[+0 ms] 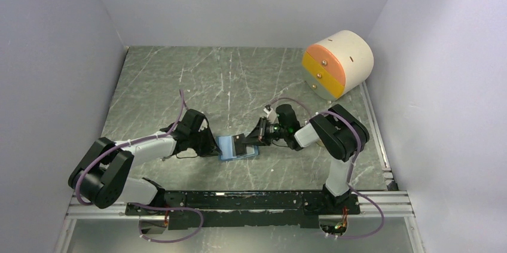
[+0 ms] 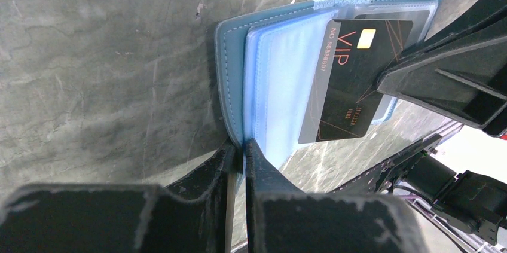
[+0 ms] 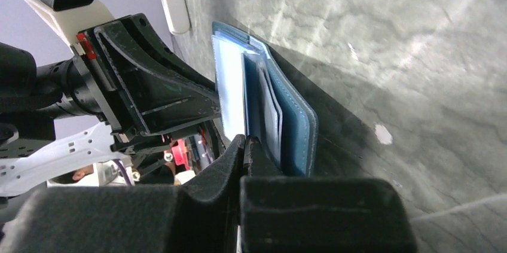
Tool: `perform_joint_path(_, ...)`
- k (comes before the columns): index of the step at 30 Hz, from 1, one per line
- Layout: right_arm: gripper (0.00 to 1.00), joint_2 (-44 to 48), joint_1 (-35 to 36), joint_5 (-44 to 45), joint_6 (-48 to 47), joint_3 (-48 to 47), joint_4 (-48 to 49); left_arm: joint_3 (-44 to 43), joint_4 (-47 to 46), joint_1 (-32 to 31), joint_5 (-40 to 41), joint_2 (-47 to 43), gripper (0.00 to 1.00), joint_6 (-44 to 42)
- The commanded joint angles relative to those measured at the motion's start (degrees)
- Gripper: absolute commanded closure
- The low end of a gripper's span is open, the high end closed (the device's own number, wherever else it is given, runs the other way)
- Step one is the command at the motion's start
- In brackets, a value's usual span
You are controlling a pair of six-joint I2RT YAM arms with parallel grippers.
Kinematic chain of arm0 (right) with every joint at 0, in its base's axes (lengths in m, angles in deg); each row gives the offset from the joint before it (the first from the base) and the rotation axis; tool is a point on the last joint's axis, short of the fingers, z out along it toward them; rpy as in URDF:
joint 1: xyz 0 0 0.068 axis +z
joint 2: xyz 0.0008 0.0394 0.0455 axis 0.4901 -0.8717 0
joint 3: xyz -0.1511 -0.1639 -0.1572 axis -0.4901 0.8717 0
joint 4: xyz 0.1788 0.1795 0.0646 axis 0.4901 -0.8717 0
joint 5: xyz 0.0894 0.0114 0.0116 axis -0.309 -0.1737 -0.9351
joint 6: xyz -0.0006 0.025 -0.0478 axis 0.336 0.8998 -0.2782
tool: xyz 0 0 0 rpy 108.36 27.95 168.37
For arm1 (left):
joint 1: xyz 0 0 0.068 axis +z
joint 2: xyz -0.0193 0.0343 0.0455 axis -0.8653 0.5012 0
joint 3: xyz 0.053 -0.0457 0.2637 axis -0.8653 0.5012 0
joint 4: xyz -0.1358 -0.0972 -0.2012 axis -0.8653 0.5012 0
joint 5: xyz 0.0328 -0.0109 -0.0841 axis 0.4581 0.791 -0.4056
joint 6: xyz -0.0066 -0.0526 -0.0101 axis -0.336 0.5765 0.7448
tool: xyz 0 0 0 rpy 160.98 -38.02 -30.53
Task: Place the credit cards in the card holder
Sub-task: Insert the credit card into the card holder.
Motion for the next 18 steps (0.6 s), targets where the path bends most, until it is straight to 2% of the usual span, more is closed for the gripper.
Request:
perform_joint_path(1,1.00,-2.3,0.2,-0.4,6.1,3.4,11.5,0.2,-0.4,-0.5,-1.3,0.5,0.87,-0.4)
perform_joint_path(3,1.00,-3.3,0.2,-1.2,7.4,4.1,13.8,0.5,-0.9,-0.5,-1.4,0.7,0.87,-0.2)
perform_joint_path(5,0.99,-3.7,0.2,-1.3,5.6,3.4,11.1,0.5,-1.1,-0.5,-1.3,1.0,0.87,-0.3)
perform_joint_path(7,0.85,-2.5,1.6,0.5,1.7,2.2,3.9,0.5,-1.2,-0.6,-1.5,1.1,0.87,-0.2)
perform_joint_path(9,0.76,1.1,1.7,3.8,-3.3,0.5,-5.1,0.4,-1.1,-0.5,-1.3,0.9,0.87,-0.2)
perform_joint_path(10,0.75,2.7,1.7,5.9,-6.2,-0.6,-11.7,0.4,-1.0,-0.5,-1.3,0.8,0.87,-0.1)
perform_joint_path(13,0.73,4.8,1.8,10.0,-11.9,-3.4,-21.5,0.3,-0.8,-0.5,-1.2,0.5,0.87,-0.2)
perform_joint_path(18,0.72,4.8,2.4,11.3,-13.7,-4.6,-25.4,0.7,-1.3,-0.6,-1.3,0.3,0.87,0.2)
